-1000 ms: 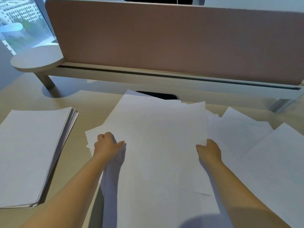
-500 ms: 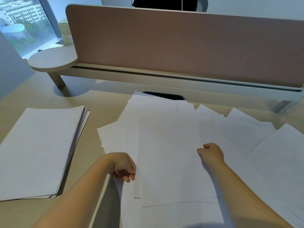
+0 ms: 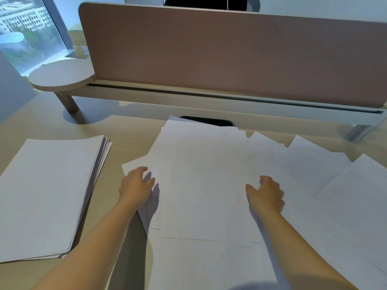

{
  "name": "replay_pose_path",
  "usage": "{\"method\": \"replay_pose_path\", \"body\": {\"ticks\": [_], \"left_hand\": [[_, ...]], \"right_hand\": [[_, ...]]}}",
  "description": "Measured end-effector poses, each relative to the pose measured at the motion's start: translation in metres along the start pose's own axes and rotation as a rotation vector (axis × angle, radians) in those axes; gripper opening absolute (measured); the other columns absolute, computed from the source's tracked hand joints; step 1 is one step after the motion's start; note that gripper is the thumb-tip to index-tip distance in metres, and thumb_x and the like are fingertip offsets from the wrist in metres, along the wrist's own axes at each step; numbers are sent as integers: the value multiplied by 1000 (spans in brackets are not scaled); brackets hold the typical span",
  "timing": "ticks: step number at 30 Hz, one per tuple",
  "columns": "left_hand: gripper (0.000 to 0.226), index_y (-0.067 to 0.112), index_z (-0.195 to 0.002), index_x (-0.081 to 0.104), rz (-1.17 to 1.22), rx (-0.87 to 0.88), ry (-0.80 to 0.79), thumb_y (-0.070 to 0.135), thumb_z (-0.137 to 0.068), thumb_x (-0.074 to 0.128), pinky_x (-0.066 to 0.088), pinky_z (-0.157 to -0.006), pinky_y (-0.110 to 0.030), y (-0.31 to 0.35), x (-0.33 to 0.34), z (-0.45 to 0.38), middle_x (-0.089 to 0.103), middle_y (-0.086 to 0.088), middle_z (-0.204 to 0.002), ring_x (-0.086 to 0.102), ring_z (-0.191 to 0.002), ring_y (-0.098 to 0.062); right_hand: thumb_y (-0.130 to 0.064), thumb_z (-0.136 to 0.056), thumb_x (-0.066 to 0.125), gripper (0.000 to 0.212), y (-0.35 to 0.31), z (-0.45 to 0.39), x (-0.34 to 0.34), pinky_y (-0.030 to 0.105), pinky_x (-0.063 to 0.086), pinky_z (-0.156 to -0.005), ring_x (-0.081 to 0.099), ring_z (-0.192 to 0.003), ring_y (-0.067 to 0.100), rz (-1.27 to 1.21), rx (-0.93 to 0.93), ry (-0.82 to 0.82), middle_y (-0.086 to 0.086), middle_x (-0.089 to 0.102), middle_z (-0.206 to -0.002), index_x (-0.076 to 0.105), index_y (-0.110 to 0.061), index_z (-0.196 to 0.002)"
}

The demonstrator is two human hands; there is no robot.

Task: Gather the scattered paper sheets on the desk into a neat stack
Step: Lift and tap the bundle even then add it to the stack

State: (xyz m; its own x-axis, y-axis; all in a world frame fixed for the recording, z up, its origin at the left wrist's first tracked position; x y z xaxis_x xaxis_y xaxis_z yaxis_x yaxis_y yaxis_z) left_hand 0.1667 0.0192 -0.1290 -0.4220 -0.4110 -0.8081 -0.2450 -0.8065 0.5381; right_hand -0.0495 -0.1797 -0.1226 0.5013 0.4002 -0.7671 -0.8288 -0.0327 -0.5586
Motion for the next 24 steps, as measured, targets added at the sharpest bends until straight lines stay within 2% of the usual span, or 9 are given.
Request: {"method": "replay_pose_path", "body": {"ticks": [4,9,11,13,16,19,20,22,24], "left_hand": [[64,10,-140,30,-283,-107,-11,48,-90,45,29,-107,-42,-2,3,-7,32,-15,-146,30,-133,-37],[71,6,-142,26,-146,-225,19,46,-89,50,30,-106,-45,9,-4,-16,28,-19,-145,28,-132,-39],[66,4,-138,34,-82,-220,-15,43,-88,53,35,-101,-45,8,-5,-21,33,-19,-142,36,-127,-39],[54,1,-130,43,15,-172,-66,34,-88,55,44,-89,-40,7,-3,-23,46,-20,-132,48,-116,-39],[44,-1,-125,42,148,-106,-88,26,-92,52,40,-72,-34,9,-2,-14,54,-21,-118,55,-101,-37],[41,-4,-117,41,236,-101,33,32,-98,38,35,-64,-31,8,-12,-3,52,-19,-102,49,-84,-29],[37,-3,-113,43,217,-97,69,31,-99,35,34,-59,-30,5,-16,-1,50,-16,-96,48,-81,-27],[26,2,-101,48,107,-77,127,26,-98,38,31,-52,-28,-4,-24,1,49,-11,-87,47,-73,-23],[20,5,-92,53,-42,-69,182,21,-97,41,33,-55,-28,-13,-32,3,53,-10,-83,48,-71,-22]], "right_hand": [[-36,-86,53,57,4,-6,-8,44,34,-101,37,-126,34,177,122,56,13,40,-136,37,-9,-134],[-36,-85,53,57,-11,-9,2,44,35,-100,35,-125,34,186,128,-7,12,39,-134,37,-10,-133],[-35,-85,54,56,-19,-8,7,44,37,-100,36,-125,34,162,111,-10,12,39,-133,38,-9,-131],[-34,-85,55,56,-25,-6,12,43,38,-99,36,-125,34,144,98,-33,12,38,-134,37,-9,-132],[-26,-84,60,65,-32,-5,21,42,37,-102,35,-128,33,-26,64,-86,12,34,-140,30,-9,-139],[-7,-78,64,68,-35,0,31,43,43,-99,43,-121,30,-349,75,-166,11,36,-137,31,-4,-137],[-2,-77,62,58,-35,2,34,42,45,-95,48,-111,27,-375,89,-188,10,42,-126,37,-4,-130],[8,-76,57,24,-33,5,36,37,47,-80,47,-79,22,-351,118,-229,5,44,-91,43,-9,-89],[13,-76,50,36,-32,6,38,27,38,-62,36,-58,18,-312,117,-255,3,34,-65,31,-12,-60]]}}
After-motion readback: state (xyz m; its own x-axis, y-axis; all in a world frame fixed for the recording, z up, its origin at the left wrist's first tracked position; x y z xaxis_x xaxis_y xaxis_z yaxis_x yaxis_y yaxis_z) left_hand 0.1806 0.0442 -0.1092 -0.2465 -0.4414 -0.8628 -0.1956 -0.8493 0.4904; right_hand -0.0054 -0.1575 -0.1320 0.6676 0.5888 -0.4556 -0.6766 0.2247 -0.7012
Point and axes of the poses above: each hand's wrist, its own z-axis away from the middle knuckle, its own x-axis out of the palm, y = z × x, the point moved 1 cm from there along -z, towards the middle knuckle
